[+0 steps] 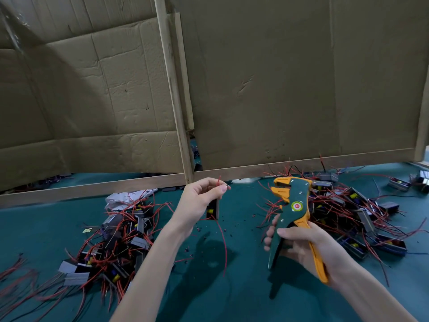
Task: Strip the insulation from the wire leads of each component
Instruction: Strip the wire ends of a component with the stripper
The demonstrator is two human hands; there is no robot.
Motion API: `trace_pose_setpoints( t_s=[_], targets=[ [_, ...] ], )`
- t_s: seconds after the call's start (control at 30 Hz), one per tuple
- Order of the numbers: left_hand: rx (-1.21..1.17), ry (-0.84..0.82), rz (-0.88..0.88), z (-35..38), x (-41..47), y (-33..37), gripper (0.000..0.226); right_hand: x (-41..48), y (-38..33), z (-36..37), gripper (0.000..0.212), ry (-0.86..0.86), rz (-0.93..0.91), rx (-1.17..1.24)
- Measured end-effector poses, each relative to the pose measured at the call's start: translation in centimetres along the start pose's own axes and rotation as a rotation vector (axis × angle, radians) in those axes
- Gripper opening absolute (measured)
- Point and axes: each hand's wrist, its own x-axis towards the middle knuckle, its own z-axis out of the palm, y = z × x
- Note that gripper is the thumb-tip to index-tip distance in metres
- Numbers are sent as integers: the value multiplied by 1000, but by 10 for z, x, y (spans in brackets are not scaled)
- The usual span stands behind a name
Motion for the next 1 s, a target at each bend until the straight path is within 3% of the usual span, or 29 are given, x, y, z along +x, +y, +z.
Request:
trace_pose_setpoints(
  t_s=[0.2, 0.3, 0.8, 1.0],
  targets=[
    [26, -76, 6, 12, -5, 1, 11, -7, 2, 7, 37, -236, 69, -67],
    [27, -135, 17, 18, -6, 0, 11, -10, 2, 11, 33, -275, 66, -87],
    [53, -228, -20, 18, -8, 3, 24, -13, 0, 13, 36, -247, 88, -127],
    [54, -257, -48, 14, -7, 1, 23, -16, 6, 25, 33, -121, 80, -187]
  ],
)
